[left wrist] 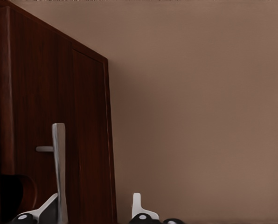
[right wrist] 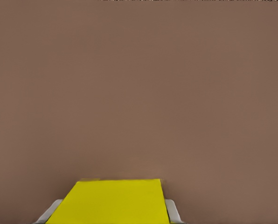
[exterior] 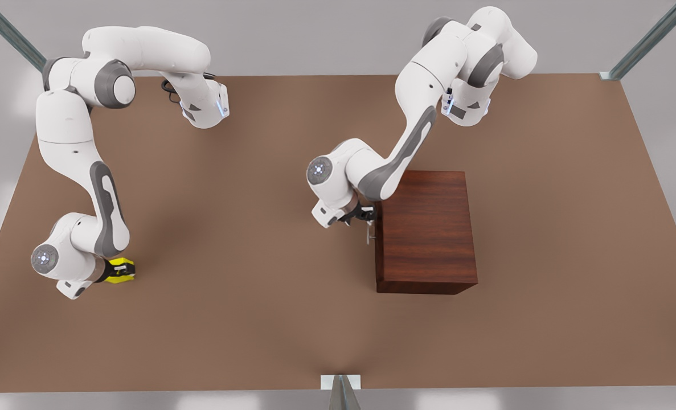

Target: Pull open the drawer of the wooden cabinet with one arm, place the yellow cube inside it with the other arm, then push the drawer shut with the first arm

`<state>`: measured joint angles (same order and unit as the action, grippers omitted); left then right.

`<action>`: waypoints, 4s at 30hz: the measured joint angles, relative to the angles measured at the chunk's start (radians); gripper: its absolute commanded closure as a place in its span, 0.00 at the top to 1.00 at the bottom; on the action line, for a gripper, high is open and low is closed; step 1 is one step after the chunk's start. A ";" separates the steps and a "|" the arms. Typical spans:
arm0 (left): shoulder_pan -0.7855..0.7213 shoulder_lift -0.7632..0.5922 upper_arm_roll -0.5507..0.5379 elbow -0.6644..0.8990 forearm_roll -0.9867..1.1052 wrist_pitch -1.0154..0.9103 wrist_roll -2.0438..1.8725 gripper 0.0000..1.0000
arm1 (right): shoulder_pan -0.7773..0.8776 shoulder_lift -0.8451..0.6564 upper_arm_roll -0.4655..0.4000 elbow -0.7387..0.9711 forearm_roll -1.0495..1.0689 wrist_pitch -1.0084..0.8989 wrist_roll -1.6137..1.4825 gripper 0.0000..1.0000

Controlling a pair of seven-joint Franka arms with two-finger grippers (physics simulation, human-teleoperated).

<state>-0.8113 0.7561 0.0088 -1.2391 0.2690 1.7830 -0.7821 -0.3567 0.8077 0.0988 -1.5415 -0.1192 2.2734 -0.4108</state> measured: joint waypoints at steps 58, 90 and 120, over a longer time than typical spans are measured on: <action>0.780 -0.515 -0.051 -0.108 -0.213 -0.259 0.573 1.00 | 0.808 -0.003 0.389 0.478 -0.165 -0.365 1.388 1.00; -0.071 0.095 -0.031 -0.020 -0.327 0.838 -1.526 0.21 | 0.555 -0.617 -0.228 0.099 0.120 -0.623 0.601 1.00; 0.156 0.036 -0.199 -0.031 -0.337 0.521 -1.833 0.21 | 0.549 -0.616 -0.229 0.099 0.117 -0.643 0.408 1.00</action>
<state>-0.6553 0.7921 -0.1899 -1.2698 -0.0685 2.3041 -2.6149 0.1928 0.1913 -0.1298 -1.4424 -0.0022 1.6307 -0.0032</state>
